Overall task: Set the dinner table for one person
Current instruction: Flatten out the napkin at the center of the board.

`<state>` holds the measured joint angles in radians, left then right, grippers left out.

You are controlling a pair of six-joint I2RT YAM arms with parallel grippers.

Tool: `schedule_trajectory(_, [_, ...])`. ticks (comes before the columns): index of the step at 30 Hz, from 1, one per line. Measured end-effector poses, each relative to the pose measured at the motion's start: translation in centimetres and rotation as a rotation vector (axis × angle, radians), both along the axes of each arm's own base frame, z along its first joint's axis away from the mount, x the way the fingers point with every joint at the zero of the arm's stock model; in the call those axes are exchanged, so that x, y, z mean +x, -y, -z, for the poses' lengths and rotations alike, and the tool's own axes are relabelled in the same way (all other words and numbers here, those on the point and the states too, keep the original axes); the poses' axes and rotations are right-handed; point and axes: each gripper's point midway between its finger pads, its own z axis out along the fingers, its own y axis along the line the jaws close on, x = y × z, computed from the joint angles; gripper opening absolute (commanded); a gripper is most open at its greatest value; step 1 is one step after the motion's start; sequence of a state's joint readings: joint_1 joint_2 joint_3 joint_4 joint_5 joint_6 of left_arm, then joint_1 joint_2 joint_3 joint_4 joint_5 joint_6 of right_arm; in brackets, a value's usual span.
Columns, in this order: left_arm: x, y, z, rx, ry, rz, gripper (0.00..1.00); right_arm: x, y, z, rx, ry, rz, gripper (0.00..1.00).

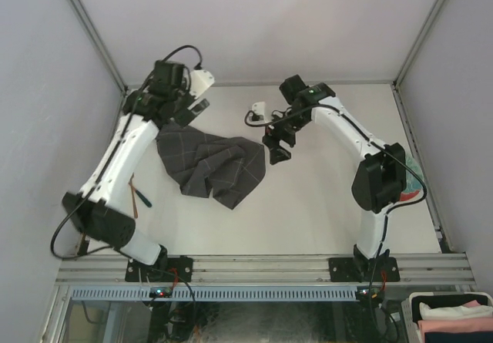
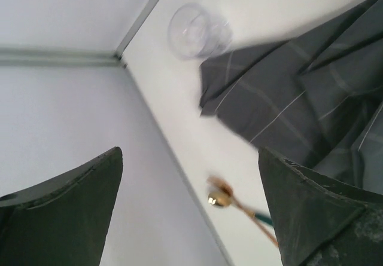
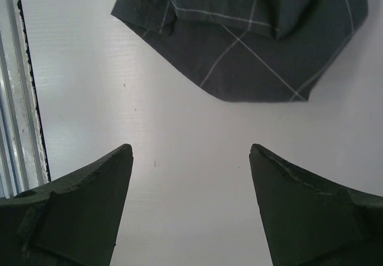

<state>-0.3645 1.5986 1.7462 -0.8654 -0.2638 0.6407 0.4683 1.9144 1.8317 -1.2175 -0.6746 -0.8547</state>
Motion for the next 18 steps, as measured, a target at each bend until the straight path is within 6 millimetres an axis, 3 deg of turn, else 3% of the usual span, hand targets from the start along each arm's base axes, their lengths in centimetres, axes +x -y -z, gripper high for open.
schedule_trajectory(4, [-4.6, -4.6, -3.1, 0.005, 0.091, -0.089, 0.99, -0.7, -2.2, 1.0, -0.001, -0.014, -0.042, 0.8])
schedule_trajectory(7, [-8.6, -7.5, -4.1, 0.01, 0.16, -0.144, 1.0, -1.0, -3.6, 2.6, -0.008, -0.059, -0.048, 0.8])
schedule_trajectory(12, [-13.6, -10.7, -2.2, 0.051, 0.167, -0.219, 1.0, -1.2, -5.7, 6.7, -0.054, -0.141, -0.065, 0.8])
schedule_trajectory(18, [-15.7, -12.3, 0.0, 0.081, 0.123, -0.258, 1.0, -1.8, -8.8, 10.6, -0.095, -0.191, -0.109, 0.8])
